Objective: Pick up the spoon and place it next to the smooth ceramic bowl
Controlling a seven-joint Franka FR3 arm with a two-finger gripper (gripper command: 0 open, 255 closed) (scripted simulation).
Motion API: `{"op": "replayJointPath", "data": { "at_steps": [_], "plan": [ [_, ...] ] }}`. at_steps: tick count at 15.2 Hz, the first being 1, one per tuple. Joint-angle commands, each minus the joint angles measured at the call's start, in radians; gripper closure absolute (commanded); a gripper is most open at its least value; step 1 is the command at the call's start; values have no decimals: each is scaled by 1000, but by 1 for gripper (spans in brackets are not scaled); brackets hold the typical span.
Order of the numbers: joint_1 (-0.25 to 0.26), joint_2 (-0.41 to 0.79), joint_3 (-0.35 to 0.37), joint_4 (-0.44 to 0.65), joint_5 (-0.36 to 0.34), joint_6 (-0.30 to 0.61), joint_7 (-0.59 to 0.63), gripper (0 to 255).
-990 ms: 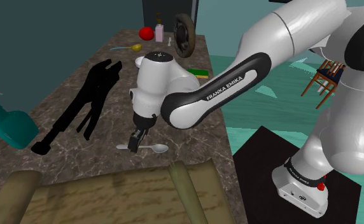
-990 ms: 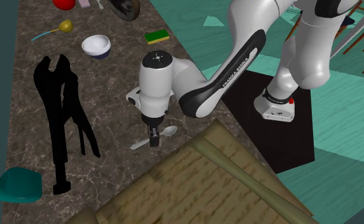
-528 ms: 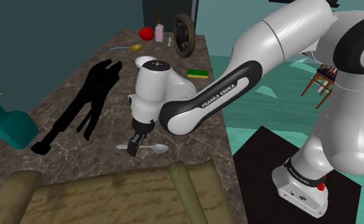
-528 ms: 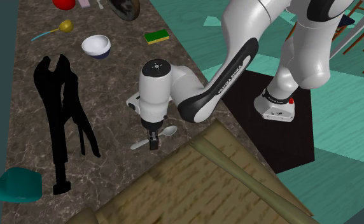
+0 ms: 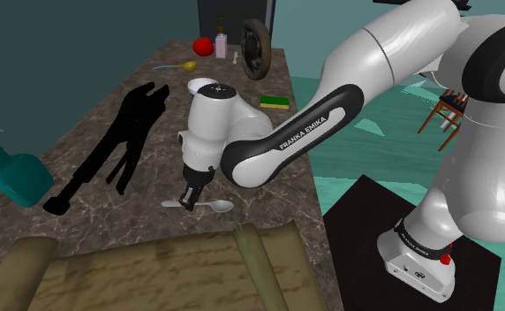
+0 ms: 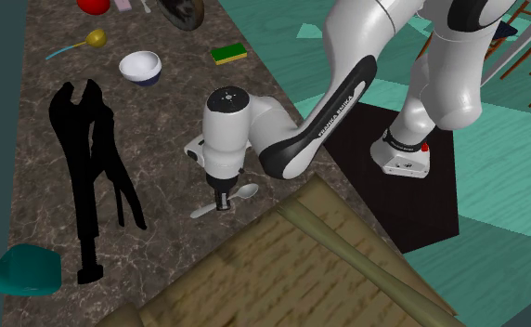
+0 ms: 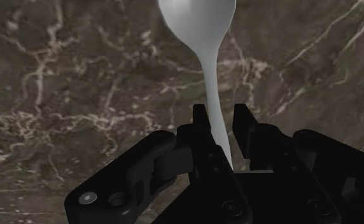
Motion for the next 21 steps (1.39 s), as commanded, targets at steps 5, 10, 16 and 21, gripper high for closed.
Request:
{"op": "replayJointPath", "data": {
  "at_steps": [5, 10, 16, 21],
  "plan": [
    [0, 0, 0, 0, 0, 0, 0, 255],
    [-6, -23, 7, 11, 12, -33, -6, 255],
    [-15, -66, 18, 39, 35, -101, -17, 255],
    [-21, -97, 25, 69, 51, -160, -24, 255]
  ]
}}
